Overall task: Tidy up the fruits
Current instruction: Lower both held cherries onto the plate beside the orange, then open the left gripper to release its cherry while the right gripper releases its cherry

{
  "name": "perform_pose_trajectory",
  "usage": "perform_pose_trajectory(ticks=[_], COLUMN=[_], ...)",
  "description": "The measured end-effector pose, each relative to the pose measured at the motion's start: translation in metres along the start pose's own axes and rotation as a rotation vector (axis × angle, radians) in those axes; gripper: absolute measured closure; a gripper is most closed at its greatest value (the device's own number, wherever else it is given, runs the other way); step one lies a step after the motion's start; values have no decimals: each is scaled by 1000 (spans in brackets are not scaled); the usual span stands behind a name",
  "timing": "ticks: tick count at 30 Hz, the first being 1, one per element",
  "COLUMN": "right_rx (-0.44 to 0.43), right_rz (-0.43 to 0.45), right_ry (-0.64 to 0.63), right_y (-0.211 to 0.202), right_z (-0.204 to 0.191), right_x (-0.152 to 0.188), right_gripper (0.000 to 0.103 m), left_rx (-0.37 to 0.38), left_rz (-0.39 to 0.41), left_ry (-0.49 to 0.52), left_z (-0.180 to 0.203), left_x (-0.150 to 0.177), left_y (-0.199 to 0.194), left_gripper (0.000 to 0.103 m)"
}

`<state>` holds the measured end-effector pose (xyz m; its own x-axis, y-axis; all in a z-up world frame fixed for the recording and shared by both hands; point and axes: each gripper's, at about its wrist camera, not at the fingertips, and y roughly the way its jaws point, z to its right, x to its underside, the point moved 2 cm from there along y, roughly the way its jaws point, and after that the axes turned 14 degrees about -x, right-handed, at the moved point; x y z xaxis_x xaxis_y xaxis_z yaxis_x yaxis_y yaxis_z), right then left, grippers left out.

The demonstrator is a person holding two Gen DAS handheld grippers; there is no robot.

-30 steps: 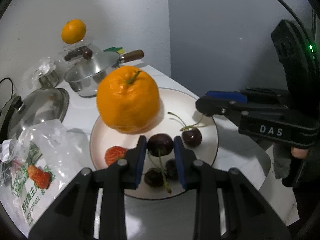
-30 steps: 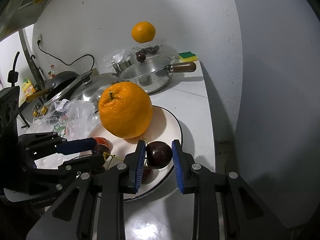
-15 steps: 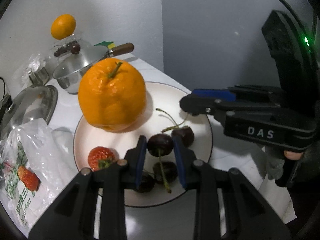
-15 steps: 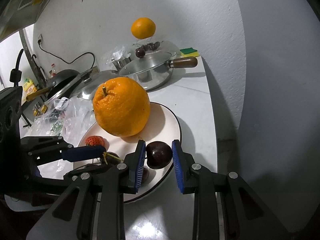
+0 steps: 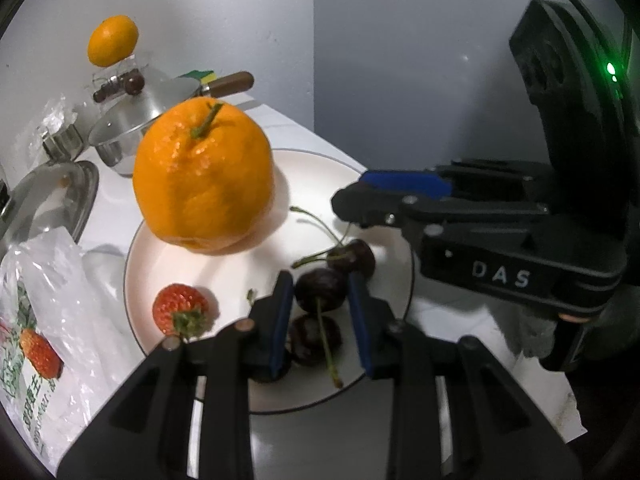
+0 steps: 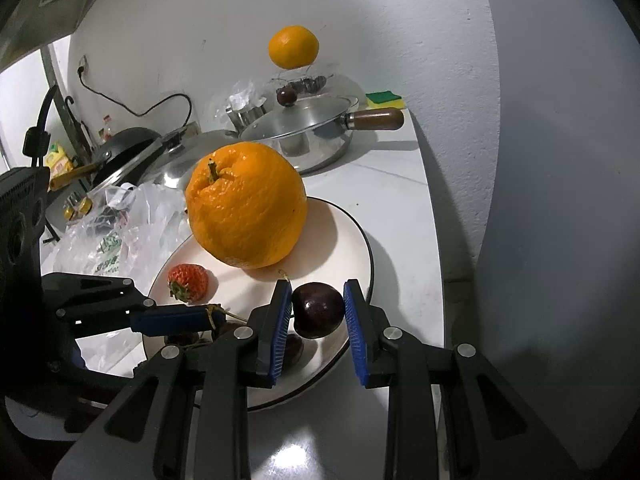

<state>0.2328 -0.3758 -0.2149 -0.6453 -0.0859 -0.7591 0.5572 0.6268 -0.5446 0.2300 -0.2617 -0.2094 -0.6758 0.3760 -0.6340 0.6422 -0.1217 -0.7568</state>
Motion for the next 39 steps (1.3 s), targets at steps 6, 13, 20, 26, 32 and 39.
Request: perform_pose_trajectory(ticks=[6,13,20,26,32,39], right_rx=[17,38,48,54,61,68], right_rz=[-15,-15,-11,-9,-4,-3], right_ry=[-9,-2,-5,-15,-24,-38], right_y=[2,0,-4,-7,-10,-11], right_z=[-2,-5,-9,-17,-26,-38], right_x=[0,0,-1,-3,-4,-5], right_gripper=[74,74,73,73,73,73], left_rx=[5,8,7,-2,-14,-19], left_rz=[-2,6,18,26,43,65], left_ry=[1,0,-7,-26,-52,-80], left_z=[0,-1,-3,-9,-17,-28], left_x=[1,2,4,5,9,15], left_y=[-3,-6,-13,-19,-28,-40], left_gripper=[73,68,67,59,49,48])
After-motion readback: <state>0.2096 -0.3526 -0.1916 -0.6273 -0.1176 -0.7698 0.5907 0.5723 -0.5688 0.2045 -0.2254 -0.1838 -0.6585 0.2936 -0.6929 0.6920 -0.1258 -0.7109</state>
